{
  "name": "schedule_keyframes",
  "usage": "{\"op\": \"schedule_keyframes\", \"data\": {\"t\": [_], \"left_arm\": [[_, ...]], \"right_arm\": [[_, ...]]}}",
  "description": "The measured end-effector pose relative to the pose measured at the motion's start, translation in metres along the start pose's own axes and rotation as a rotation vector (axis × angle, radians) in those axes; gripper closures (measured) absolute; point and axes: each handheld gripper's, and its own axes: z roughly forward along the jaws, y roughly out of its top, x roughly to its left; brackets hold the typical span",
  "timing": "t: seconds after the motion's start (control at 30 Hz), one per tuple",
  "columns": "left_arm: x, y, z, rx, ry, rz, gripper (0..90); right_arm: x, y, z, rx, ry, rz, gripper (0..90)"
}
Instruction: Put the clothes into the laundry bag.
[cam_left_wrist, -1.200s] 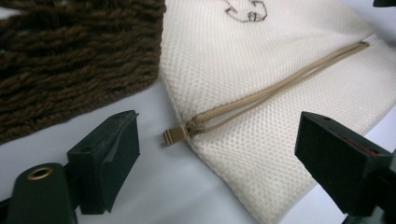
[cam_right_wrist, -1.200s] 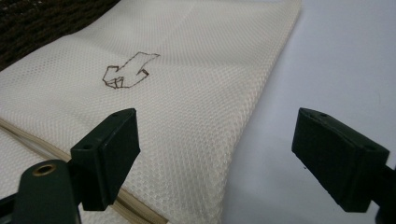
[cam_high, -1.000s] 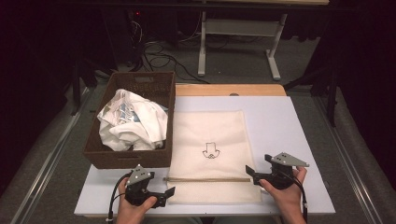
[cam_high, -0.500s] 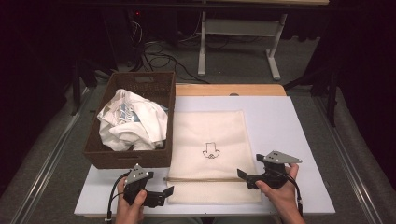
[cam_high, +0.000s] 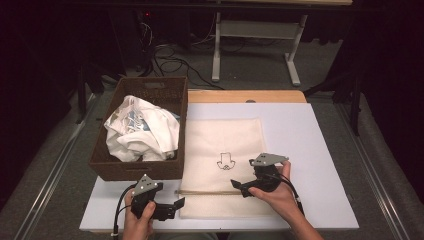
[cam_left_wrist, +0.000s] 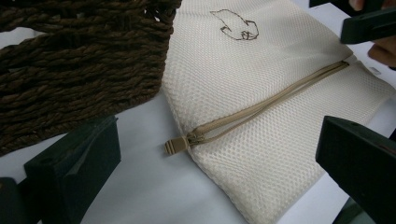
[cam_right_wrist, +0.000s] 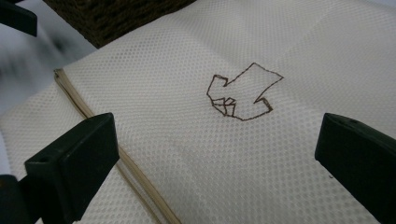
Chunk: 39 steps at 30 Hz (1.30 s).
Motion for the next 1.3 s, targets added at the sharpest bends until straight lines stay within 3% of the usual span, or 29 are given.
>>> {"op": "schedule_keyframes", "data": {"t": [0.13, 0.2, 0.4, 0.43, 0.53, 0.67, 0.73, 0.77, 0.83, 0.87, 0.93, 1.0, 1.07, 1.1, 1.13, 1.17, 1.27, 1.3], "left_arm": [[0.000, -0.001, 0.001, -0.002, -0.010, -0.009, 0.2], [0.000, -0.001, 0.001, 0.003, -0.012, -0.004, 0.2], [-0.001, -0.002, 0.001, 0.004, -0.013, -0.006, 0.3], [-0.001, -0.002, 0.001, 0.005, -0.014, -0.008, 0.3], [-0.001, -0.002, 0.002, 0.002, -0.016, -0.020, 0.3], [-0.001, -0.002, 0.002, 0.006, -0.020, -0.022, 0.6], [0.000, -0.002, 0.002, 0.010, -0.017, -0.018, 0.7], [0.000, -0.002, 0.002, 0.010, -0.015, -0.019, 0.9], [0.000, -0.002, 0.002, 0.007, -0.013, -0.021, 1.0], [0.000, -0.002, 0.001, 0.006, -0.013, -0.021, 1.0], [0.000, -0.002, 0.001, 0.004, -0.011, -0.024, 1.0], [0.001, -0.001, 0.000, 0.001, -0.009, -0.028, 1.0], [0.001, 0.000, 0.000, -0.007, -0.019, -0.041, 1.2], [0.001, 0.000, 0.000, -0.007, -0.019, -0.041, 1.1], [0.000, 0.000, 0.001, -0.008, -0.021, -0.039, 1.1], [0.000, 0.000, 0.001, -0.006, -0.023, -0.035, 1.1], [-0.002, -0.001, 0.003, 0.006, -0.022, -0.026, 1.1], [-0.003, -0.001, 0.003, 0.008, -0.020, -0.021, 1.1]], "right_arm": [[0.001, -0.008, 0.020, 0.067, 0.005, -0.039, 0.2], [0.001, -0.012, 0.026, 0.089, 0.032, -0.035, 0.3], [0.004, -0.018, 0.034, 0.137, 0.027, -0.068, 2.4], [0.005, -0.019, 0.035, 0.154, 0.021, -0.076, 4.6], [0.011, -0.019, 0.037, 0.161, -0.084, -0.082, 14.9], [0.014, -0.018, 0.038, 0.164, -0.114, -0.094, 20.2], [0.013, -0.015, 0.037, 0.163, -0.109, -0.105, 37.4], [0.011, -0.013, 0.036, 0.161, -0.104, -0.099, 52.6], [0.007, -0.010, 0.034, 0.174, -0.115, -0.077, 72.1], [0.003, -0.007, 0.033, 0.170, -0.076, -0.061, 77.4], [0.000, -0.004, 0.031, 0.142, -0.067, -0.054, 82.8], [-0.005, -0.001, 0.029, 0.106, -0.018, -0.023, 80.2], [-0.009, -0.003, 0.035, 0.121, 0.002, -0.049, 70.7], [-0.009, -0.003, 0.035, 0.121, 0.002, -0.049, 70.7], [-0.010, -0.010, 0.040, 0.115, 0.035, -0.071, 57.8], [-0.010, -0.011, 0.039, 0.108, 0.050, -0.078, 51.4], [-0.004, -0.012, 0.042, 0.131, 0.019, -0.146, 24.0], [-0.002, -0.012, 0.043, 0.144, 0.004, -0.167, 19.6]]}}
